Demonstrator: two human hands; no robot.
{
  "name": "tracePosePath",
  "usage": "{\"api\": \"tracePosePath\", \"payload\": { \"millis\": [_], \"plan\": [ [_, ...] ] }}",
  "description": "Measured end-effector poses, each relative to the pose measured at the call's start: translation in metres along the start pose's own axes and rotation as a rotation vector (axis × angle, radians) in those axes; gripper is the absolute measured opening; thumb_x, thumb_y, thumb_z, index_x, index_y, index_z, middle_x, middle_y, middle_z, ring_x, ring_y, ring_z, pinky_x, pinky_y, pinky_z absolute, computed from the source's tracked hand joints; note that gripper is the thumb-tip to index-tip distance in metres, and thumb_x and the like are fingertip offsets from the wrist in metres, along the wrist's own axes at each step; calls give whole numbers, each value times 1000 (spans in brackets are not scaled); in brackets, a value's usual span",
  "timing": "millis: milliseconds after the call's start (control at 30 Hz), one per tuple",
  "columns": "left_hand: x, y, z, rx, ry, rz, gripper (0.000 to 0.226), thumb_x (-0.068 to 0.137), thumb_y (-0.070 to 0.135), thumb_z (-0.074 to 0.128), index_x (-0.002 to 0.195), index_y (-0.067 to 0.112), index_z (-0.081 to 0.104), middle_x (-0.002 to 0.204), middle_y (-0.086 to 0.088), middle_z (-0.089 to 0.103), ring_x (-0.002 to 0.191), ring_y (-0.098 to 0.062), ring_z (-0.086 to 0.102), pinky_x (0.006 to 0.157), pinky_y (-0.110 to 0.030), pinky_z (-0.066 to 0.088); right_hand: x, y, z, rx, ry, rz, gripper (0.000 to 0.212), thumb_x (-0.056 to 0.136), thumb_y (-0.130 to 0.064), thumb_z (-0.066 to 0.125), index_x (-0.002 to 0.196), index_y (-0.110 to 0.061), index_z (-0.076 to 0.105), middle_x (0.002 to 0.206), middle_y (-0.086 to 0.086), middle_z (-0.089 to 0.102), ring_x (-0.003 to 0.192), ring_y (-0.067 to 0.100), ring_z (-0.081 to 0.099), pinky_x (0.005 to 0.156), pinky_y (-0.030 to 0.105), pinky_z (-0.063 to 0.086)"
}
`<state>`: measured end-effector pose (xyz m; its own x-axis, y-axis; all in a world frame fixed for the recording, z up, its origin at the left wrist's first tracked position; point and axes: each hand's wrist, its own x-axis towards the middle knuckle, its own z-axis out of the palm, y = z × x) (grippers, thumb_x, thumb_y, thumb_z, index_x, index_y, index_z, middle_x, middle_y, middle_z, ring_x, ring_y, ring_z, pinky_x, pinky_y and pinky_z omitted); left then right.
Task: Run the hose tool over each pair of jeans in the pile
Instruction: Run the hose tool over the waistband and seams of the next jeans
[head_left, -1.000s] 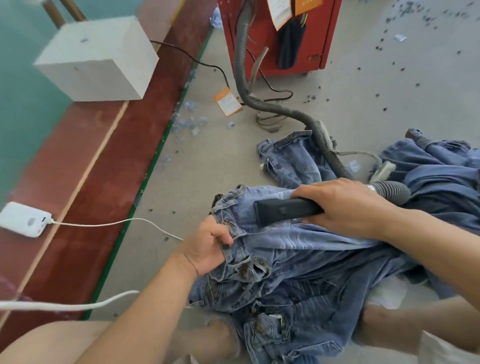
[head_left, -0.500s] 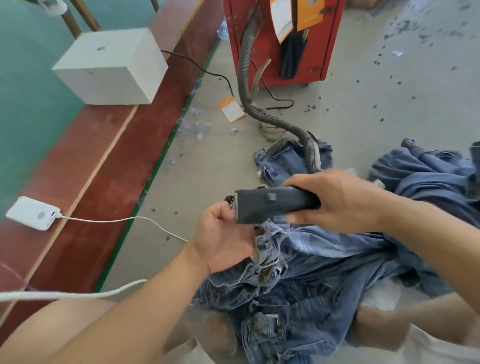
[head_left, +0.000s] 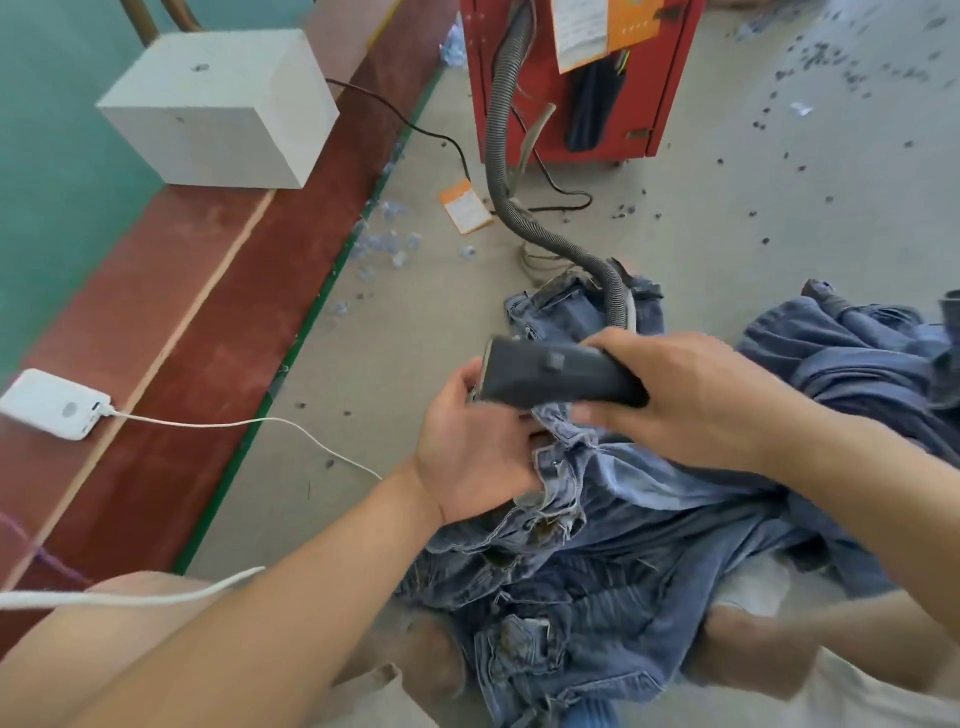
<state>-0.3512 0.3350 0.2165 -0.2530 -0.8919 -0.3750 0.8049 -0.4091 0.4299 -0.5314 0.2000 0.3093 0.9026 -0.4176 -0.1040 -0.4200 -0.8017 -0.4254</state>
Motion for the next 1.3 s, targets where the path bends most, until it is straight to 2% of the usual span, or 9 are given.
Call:
{"api": "tracePosePath", "payload": {
  "millis": [133,300,467,700,800,867,1100,1233,1300],
  "plan": [
    [4,4,-1,-57,-28,51,88,98,70,16,152,7,44,138,-20,55,129,-40,50,114,-59,28,-12,5,-25,-53,78,124,29,89,-63,56,94,-37,47,68,-14,59,57,4,56,51,27,43],
    [15,8,-1,-115,15,98,92,96,74,18,158,9,35,156,-21,43,147,-41,33,122,-56,18,-28,-8,-24,-237,-164,171,35,84,-73,48,84,-39,45,65,-14,57,55,1,54,51,27,46],
    [24,0,2,-95,-4,104,86,97,73,16,150,11,45,130,-18,58,107,-31,55,86,-44,36,-4,-10,-9,-117,-84,268,31,93,-58,58,91,-28,49,75,-9,57,64,10,55,55,32,43],
    [27,6,1,-148,67,140,75,98,68,23,141,12,48,134,-20,50,125,-36,44,104,-50,31,-21,0,-20,-160,-111,273,34,80,-68,52,82,-34,54,65,-13,59,57,3,56,49,24,37],
    [29,2,4,-86,106,116,58,102,54,24,128,11,53,122,-18,54,106,-32,50,93,-50,34,-6,4,-5,-156,-62,294,31,90,-59,57,91,-28,53,77,-7,62,66,12,58,57,34,46],
    [30,2,6,-11,130,109,48,102,39,36,133,9,57,124,-19,60,110,-35,55,106,-60,35,5,15,-6,-132,50,379,32,95,-53,59,98,-22,53,80,0,62,69,21,60,63,38,51],
    [31,4,7,116,389,152,19,100,5,59,118,2,65,114,-22,72,102,-36,67,103,-63,46,-15,26,-31,-84,58,370,25,87,-55,62,83,-33,51,65,-8,60,56,11,58,49,29,39],
    [36,7,8,164,506,162,9,100,10,62,95,10,69,93,-11,74,79,-21,71,66,-40,54,-25,16,-36,-43,-36,323,28,79,-64,59,82,-36,55,61,-10,61,63,-3,60,50,27,38],
    [40,7,8,188,547,163,14,101,14,62,89,12,69,87,-7,73,74,-17,70,63,-36,52,-27,9,-35,-67,-101,287,29,77,-65,57,81,-37,55,75,-30,62,72,-13,57,47,20,37]
  ]
}}
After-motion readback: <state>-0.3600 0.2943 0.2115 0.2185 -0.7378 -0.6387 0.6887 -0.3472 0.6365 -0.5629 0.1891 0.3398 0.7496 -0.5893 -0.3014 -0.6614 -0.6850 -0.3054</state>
